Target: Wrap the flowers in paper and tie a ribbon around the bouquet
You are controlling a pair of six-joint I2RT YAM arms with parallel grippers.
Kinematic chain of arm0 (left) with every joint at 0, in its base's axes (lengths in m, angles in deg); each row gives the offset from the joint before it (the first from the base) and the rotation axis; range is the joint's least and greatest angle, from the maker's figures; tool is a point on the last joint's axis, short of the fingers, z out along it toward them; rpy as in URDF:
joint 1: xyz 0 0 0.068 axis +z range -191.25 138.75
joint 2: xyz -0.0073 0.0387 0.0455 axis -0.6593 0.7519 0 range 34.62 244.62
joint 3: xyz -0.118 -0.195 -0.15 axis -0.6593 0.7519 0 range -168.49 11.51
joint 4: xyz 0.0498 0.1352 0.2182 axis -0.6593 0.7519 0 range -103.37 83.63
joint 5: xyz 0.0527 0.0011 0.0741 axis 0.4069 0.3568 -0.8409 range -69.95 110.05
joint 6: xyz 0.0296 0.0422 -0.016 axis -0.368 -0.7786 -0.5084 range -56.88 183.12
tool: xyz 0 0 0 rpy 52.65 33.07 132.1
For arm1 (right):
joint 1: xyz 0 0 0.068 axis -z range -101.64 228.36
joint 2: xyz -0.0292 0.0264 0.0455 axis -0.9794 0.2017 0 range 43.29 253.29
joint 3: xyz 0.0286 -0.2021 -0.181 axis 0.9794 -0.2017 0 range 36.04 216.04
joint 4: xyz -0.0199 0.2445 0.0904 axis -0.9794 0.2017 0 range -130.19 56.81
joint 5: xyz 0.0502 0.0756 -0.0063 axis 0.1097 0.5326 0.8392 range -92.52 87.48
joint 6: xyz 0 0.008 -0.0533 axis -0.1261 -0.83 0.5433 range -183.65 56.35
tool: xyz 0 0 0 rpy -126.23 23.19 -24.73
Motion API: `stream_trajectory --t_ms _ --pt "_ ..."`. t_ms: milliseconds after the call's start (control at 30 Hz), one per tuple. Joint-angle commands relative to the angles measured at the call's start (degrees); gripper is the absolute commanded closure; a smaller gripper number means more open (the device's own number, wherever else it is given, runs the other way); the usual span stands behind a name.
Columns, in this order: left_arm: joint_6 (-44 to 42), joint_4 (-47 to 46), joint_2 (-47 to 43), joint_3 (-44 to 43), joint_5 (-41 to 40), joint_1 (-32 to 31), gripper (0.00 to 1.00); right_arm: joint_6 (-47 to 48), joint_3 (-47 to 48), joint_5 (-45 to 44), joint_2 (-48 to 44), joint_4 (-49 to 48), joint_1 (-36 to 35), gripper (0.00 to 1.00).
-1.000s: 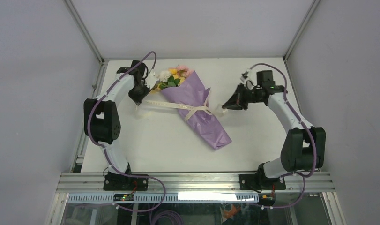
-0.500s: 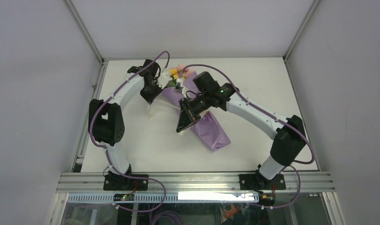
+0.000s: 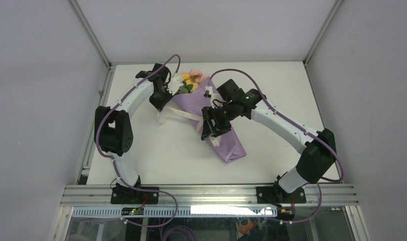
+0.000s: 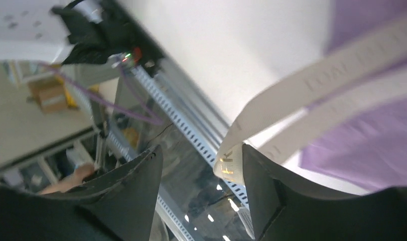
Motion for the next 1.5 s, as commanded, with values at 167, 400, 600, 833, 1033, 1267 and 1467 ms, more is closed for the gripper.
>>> stream_trajectory --t_ms 167,400,600,833,1033,1267,1467 --pt "0.47 -0.26 -0.01 -2.15 1.28 0.32 1.00 -4.94 0.58 -38.70 -3.76 11.91 -4.68 0.01" --pt "0.53 -0.18 -0.01 -2.75 1.28 0.32 1.00 -2.92 6.09 -76.23 -4.43 12.04 -14.19 0.01" --pt "0.62 -0.13 -0.05 -2.59 1.28 0.32 1.00 -22.90 -20.70 -52.95 -22.33 -25.26 -3.07 0.19" --pt "1.11 -0.09 -0.57 -1.97 1.28 0.23 1.00 -43.84 -22.76 -61.26 -16.65 -21.38 -4.42 0.54" --pt "1.17 -0.09 -0.60 -2.19 1.28 0.24 1.00 -45.51 -19.21 -62.68 -7.68 -18.73 -2.99 0.48" --pt "1.09 -0.04 -1.19 -1.41 2.74 0.23 1.00 -43.44 -17.96 -61.96 -0.90 -22.54 -0.72 0.46" --pt "0.97 0.00 -1.35 -1.46 2.95 0.23 1.00 -42.46 -16.54 -62.31 3.57 -25.22 1.26 0.48"
